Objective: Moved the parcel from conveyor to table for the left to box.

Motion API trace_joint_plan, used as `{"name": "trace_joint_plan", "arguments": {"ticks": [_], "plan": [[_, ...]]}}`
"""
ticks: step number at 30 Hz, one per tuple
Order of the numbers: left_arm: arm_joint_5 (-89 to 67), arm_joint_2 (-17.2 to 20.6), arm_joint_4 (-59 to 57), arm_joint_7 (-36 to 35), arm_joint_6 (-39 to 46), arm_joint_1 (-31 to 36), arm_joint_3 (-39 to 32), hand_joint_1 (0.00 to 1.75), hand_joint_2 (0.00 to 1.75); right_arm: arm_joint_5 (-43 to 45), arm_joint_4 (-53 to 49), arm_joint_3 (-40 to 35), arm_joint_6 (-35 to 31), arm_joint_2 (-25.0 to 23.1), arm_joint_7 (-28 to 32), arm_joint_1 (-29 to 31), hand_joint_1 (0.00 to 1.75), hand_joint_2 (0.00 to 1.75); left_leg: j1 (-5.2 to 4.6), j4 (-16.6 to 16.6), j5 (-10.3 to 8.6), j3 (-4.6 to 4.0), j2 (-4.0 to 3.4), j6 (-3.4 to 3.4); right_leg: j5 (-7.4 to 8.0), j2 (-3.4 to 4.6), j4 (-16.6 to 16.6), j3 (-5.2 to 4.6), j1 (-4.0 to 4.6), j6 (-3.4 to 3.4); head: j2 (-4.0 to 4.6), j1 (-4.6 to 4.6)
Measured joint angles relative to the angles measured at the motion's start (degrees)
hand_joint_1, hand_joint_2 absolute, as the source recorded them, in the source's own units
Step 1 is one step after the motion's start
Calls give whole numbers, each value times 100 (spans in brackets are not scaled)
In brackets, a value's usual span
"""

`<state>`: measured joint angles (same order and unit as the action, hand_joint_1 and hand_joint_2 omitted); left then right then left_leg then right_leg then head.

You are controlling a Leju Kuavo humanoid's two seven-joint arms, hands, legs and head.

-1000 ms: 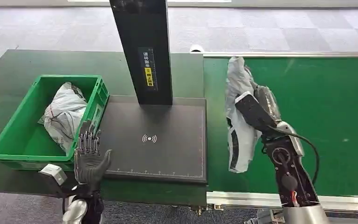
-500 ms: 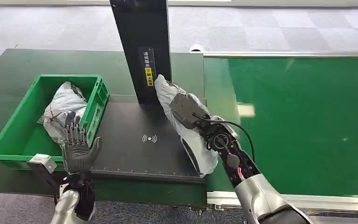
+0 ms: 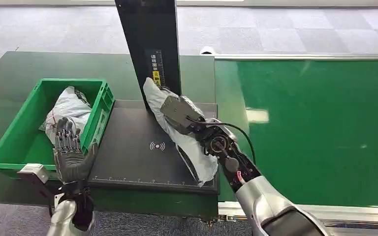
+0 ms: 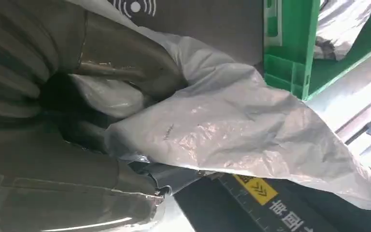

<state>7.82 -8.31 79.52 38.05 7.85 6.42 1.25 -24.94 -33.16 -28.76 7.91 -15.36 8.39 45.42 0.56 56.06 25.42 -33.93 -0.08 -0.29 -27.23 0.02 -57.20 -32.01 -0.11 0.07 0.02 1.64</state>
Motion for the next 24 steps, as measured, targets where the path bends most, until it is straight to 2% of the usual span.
{"name": "trace_joint_plan", "arguments": {"ticks": [10, 11, 12, 24], "plan": [[-9, 0, 0, 11, -4, -1, -64, 0, 175, -26, 99, -50, -182, -44, -96, 75, 0, 175, -1, 1, 0, 0, 0, 0, 1, 0, 1, 1, -2, -1, 0, 0], [-17, -2, 4, 24, -4, -4, -98, 0, 175, -164, 157, -81, -579, -72, -284, 101, 0, 175, -1, 2, 0, 0, 1, 0, 1, 0, 0, 1, -2, -1, 0, 0], [-28, -15, 11, 24, -4, -4, -131, 0, 175, -179, 195, -85, -673, -72, -306, 113, 0, 175, -1, 2, 0, 1, 1, 0, 1, 0, 0, 0, -2, -1, 0, 0], [-114, -79, -15, 24, -68, 50, -157, 0, 175, -24, 232, -68, -879, -22, -57, 119, 0, 175, -1, 2, 0, 1, 0, 0, 1, 0, 1, -2, -2, -1, 0, 0]]}}
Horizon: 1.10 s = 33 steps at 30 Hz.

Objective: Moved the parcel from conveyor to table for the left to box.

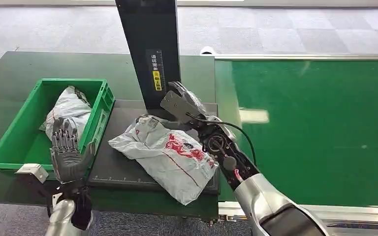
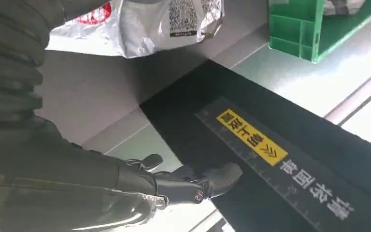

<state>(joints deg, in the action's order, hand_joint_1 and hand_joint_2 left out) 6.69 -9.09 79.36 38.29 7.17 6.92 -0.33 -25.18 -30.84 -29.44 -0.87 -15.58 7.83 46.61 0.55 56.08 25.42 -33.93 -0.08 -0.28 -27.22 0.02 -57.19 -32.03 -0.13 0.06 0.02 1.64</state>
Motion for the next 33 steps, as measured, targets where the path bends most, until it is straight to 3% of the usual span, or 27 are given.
{"name": "trace_joint_plan", "arguments": {"ticks": [7, 11, 16, 19, 22, 33], "plan": [[-228, -59, -2, -39, -48, 23, 0, 0, 175, 182, -56, 190, -587, 74, 197, -104, 0, 175, 0, 1, 0, 1, 0, 0, 0, 0, 0, -1, 0, 0, 0, 0], [-1705, -50, 39, -167, -55, 92, 318, 0, 175, 1004, -1274, 606, -1139, 267, 1515, -797, 0, 175, 0, 7, 0, -4, 30, 0, -4, -26, 5, -9, -4, -4, 0, 4], [-4653, -2, -712, -1476, -201, 798, 1494, 0, 175, 1250, -3678, 1297, -1362, 627, 1547, -2137, 0, 175, -4, 7, 3, -11, 54, 4, -4, -46, 17, 3, -10, -9, 0, -2], [-5259, -116, -1710, -1471, 29, 1232, 2070, 0, 175, 1335, -4482, 1802, -1246, 678, 1784, -2843, 0, 175, -10, 7, 4, -12, 48, 6, -1, -41, 16, 8, -15, -12, 0, 0], [-5302, -197, -2375, -1408, 127, 1487, 2391, 0, 175, 1320, -4959, 2144, -1180, 704, 1893, -3265, 0, 175, -10, 7, 4, -10, 28, 7, 0, -20, 16, 5, -15, -11, 0, 2], [-5440, -356, -3352, -1331, -238, 1971, 2861, 0, 175, 1322, -5582, 2579, -1222, 789, 1934, -3940, 0, 175, -5, 4, 4, -6, 35, 6, -2, -23, 15, 9, -9, -10, 0, 2]]}}
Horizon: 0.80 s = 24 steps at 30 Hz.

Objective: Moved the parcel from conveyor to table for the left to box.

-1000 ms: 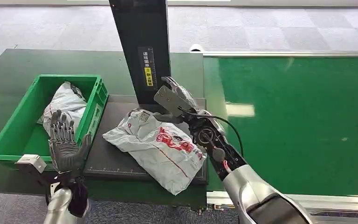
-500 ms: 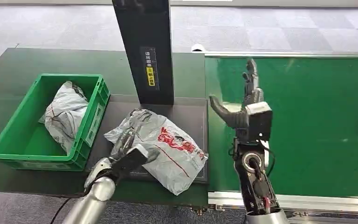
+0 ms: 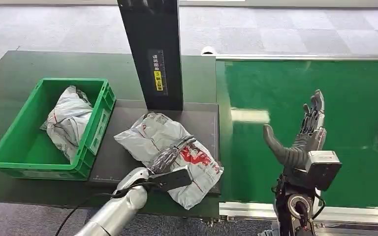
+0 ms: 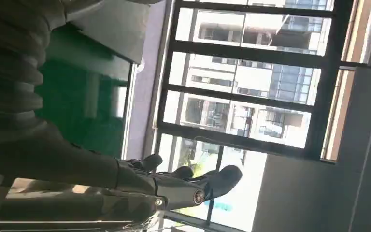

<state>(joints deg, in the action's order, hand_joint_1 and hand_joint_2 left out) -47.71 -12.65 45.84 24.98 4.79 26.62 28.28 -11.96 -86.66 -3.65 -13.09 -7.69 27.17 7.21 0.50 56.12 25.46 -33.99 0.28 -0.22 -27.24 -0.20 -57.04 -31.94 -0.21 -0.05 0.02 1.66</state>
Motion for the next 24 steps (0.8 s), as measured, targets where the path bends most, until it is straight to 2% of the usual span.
{"name": "trace_joint_plan", "arguments": {"ticks": [2, 3, 4, 8, 11, 15, 24], "plan": [[2, -51, -190, 55, -35, 105, 55, 0, 175, 33, -50, 52, 0, 17, 26, -126, 0, 175, -3, 0, 0, 0, -1, 0, 0, 0, 0, 0, -4, 0, 0, -2], [9, -79, -296, 70, -53, 155, 97, 145, 175, 42, -77, 77, 2, 20, 33, -169, 0, 175, -5, 0, 0, 0, 0, 1, 0, 0, 1, 1, -6, -1, 0, 0], [15, -103, -394, 81, -75, 203, 123, 175, 175, 50, -96, 94, 4, 22, 37, -200, 0, 175, -6, 0, 0, 0, 0, 1, 0, 0, 1, 2, -7, -1, 0, 0], [20, -184, -814, 79, -153, 363, 263, 175, 175, 63, -120, 131, 7, 24, 44, -256, 0, 175, -6, 0, 0, 8, 1, 1, 1, 0, 1, 10, -6, -1, 0, -2], [164, -221, -986, 199, 165, 397, 284, 175, 175, 70, -120, 134, 9, 22, 46, -261, 0, 175, -5, 0, 0, 12, 0, 1, 1, 1, 0, 14, -6, -1, 0, 0], [464, -217, -1023, 313, 490, 410, 280, 175, 175, 81, -127, 140, 85, 15, -9, -256, 0, 175, -5, 0, -1, 12, 0, 1, 1, 1, 0, 14, -5, -1, 0, 0], [566, -190, -1006, 313, 551, 451, 265, 175, 175, 68, -138, 153, 107, 9, -24, -249, 0, 175, -5, -1, 0, 11, -1, 1, 1, 1, 0, 13, -5, -1, 0, 0]]}}
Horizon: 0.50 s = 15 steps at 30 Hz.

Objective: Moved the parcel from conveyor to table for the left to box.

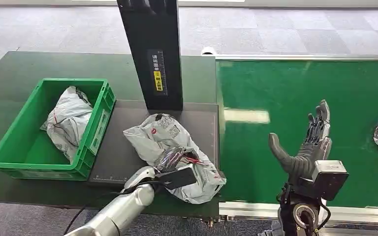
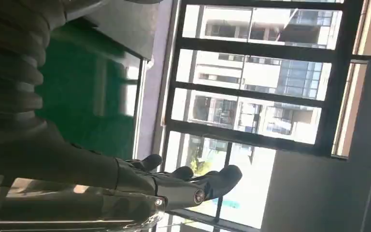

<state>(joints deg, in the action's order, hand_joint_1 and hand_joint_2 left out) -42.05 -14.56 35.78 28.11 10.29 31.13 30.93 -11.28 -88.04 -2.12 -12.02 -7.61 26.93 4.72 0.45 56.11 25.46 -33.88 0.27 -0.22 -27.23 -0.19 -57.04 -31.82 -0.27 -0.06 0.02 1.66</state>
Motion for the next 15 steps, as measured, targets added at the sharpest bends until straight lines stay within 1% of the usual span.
{"name": "trace_joint_plan", "arguments": {"ticks": [4, 11, 13, 15], "plan": [[13, 2, 11, 2, 88, -2, -7, 175, 175, 0, 0, 13, 2, 0, 0, 0, 0, 175, 0, 0, 0, 0, 0, 0, 0, 0, 0, 0, 0, 0, 0, 0], [435, 103, 473, 372, 895, -198, -186, 175, 175, -2, -2, 35, 0, -7, 0, -2, 0, 175, 1, 0, 0, -1, -2, 0, 0, 1, -1, -3, 1, 0, 0, 0], [870, 194, 1047, 583, 914, -347, -312, 175, 175, -2, -2, 46, -9, -9, 0, -9, 0, 175, 1, 0, 0, -4, -4, 0, 0, 1, -1, -6, 1, 0, 0, -2], [1354, 308, 1888, 704, 631, -531, -418, 175, 175, -2, -2, 81, -15, -9, 0, -36, 0, 175, 1, 0, 0, -9, -3, 0, 0, 1, -2, -10, 2, 0, 0, 2]]}}
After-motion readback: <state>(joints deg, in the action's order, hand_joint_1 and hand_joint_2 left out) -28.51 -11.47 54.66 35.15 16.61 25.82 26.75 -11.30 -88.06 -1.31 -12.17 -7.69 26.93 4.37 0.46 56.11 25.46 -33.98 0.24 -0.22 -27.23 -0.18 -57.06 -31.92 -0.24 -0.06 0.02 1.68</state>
